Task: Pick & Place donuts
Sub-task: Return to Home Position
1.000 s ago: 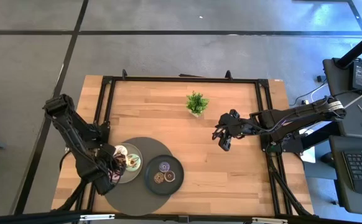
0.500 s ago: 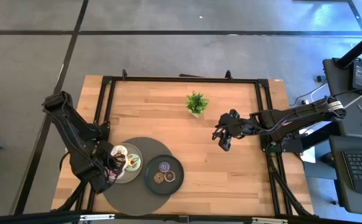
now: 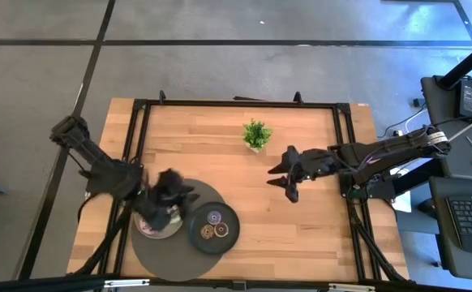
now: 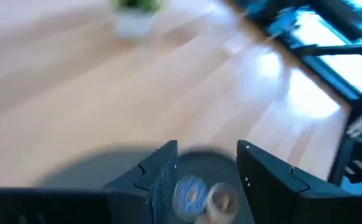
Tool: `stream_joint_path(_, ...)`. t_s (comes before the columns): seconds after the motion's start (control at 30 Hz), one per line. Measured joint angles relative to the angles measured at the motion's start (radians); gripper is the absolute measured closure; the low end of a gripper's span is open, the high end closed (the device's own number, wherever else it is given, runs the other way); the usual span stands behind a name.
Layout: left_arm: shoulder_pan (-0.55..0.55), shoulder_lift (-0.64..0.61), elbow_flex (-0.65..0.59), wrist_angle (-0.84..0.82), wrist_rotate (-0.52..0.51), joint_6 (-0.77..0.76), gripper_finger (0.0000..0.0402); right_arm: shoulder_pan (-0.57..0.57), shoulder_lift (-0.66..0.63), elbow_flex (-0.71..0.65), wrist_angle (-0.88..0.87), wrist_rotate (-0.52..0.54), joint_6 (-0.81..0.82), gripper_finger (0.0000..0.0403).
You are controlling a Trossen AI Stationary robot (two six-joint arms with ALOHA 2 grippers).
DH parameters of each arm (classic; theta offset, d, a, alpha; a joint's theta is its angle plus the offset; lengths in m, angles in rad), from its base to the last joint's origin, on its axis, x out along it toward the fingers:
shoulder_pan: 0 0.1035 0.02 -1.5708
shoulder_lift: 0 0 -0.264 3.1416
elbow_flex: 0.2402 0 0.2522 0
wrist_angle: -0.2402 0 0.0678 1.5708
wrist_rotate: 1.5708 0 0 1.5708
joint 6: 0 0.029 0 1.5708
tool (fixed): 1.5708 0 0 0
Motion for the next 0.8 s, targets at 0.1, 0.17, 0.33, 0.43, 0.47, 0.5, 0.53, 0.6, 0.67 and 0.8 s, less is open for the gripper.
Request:
stream_joint_path(0.1, 0.149, -0.016, 0.0, 0.235, 0.065, 0.381, 0.0242, 0.0, 0.008, 0.002, 0.139, -0.008, -0.05, 0.0226)
stream_joint_path(0.17, 0.247, -0.017, 0.0, 0.379, 0.131, 0.623, 0.0241, -0.002, 0.018, 0.002, 0.208, -0.007, -0.094, 0.0226)
stream_joint_path(0.33, 0.436, -0.057, -0.004, 0.467, 0.329, 0.937, 0.0236, -0.013, 0.013, 0.002, 0.231, -0.003, -0.162, 0.0226)
stream_joint_path(0.43, 0.495, -0.169, -0.063, 0.458, 0.336, 0.942, 0.0235, -0.007, -0.046, -0.024, 0.181, 0.001, -0.153, 0.0226)
stream_joint_path(0.47, 0.507, -0.214, -0.098, 0.466, 0.337, 0.944, 0.0235, -0.002, -0.075, -0.05, 0.2, 0.001, -0.153, 0.0226)
stream_joint_path(0.5, 0.519, -0.256, -0.137, 0.505, 0.345, 0.95, 0.0236, 0.003, -0.109, -0.083, 0.224, 0.001, -0.153, 0.0226)
stream_joint_path(0.53, 0.531, -0.299, -0.178, 0.552, 0.363, 0.957, 0.0236, 0.003, -0.146, -0.123, 0.263, 0.001, -0.148, 0.0226)
stream_joint_path(0.6, 0.551, -0.391, -0.27, 0.627, 0.407, 0.959, 0.0238, 0.004, -0.224, -0.22, 0.364, -0.017, -0.141, 0.0226)
stream_joint_path(0.67, 0.565, -0.474, -0.36, 0.696, 0.461, 0.952, 0.0238, 0.003, -0.305, -0.333, 0.439, -0.056, -0.121, 0.0226)
stream_joint_path(0.8, 0.587, -0.612, -0.506, 0.681, 0.367, 1.008, 0.0236, 0.004, -0.446, -0.497, 0.607, -0.084, -0.147, 0.0226)
